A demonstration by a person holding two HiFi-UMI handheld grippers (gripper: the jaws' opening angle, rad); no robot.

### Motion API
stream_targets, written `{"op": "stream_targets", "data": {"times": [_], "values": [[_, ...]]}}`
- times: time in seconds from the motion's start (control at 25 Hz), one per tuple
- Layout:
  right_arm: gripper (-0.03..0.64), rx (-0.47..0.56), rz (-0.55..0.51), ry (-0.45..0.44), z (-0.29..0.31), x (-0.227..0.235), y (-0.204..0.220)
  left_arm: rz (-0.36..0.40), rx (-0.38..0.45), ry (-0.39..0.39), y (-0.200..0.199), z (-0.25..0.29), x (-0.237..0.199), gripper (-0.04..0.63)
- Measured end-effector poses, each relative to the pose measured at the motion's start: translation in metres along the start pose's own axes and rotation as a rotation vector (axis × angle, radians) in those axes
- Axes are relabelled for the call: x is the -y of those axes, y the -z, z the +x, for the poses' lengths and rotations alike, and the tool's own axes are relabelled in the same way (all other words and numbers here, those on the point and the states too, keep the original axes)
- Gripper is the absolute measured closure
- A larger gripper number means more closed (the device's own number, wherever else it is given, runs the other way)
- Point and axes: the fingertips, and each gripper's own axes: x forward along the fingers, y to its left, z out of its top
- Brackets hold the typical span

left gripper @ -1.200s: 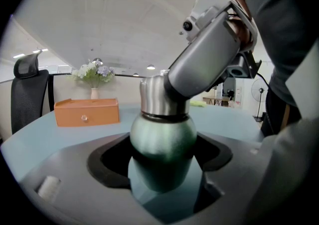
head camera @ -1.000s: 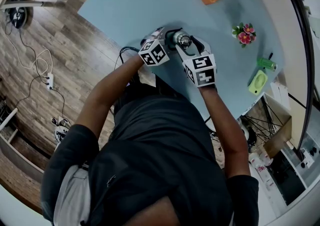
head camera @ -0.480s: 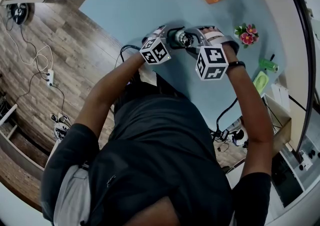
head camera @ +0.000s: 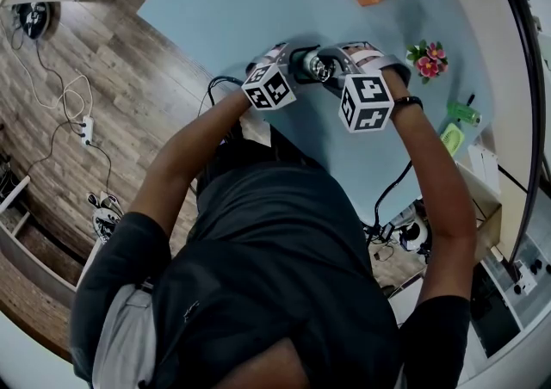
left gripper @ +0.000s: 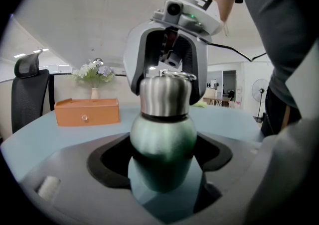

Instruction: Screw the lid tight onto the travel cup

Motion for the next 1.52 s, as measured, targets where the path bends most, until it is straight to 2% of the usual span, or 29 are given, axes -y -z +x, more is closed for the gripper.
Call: {"op": "stream_targets", "data": {"times": [0.16,0.32,0.68,0.84,1.0,1.32,1.52], "values": [[0.374,0.040,0.177,0.051,-0.001,0.003,-0.001,-0.007,0.004,0.002,-0.002,-0.001,0.000,0.176],[0.374,0.079,0.398,0.142,0.000,0.005,0.000,-0.003,0.003,-0.001,-0.001,-0.002,0.001,0.176],[0.374,0.158,0.995,0.458,-0.004,0.014,0.006,0.004,-0.002,-0.007,0.000,-0.001,0.001,0.176],[0.374,0.181,1.176,0.578,-0.006,0.016,0.009,0.004,-0.002,-0.011,0.000,0.000,0.001,0.176],[0.374,0.188,1.226,0.610,-0.006,0.017,0.010,0.004,-0.004,-0.013,0.000,-0.001,0.000,0.176],[0.374,0.182,1.210,0.607,-0.006,0.016,0.010,0.001,-0.004,-0.013,0.000,0.000,0.001,0.176],[0.371,0.169,1.166,0.579,-0.007,0.015,0.007,0.001,-0.003,-0.014,0.000,-0.001,0.001,0.176]]}}
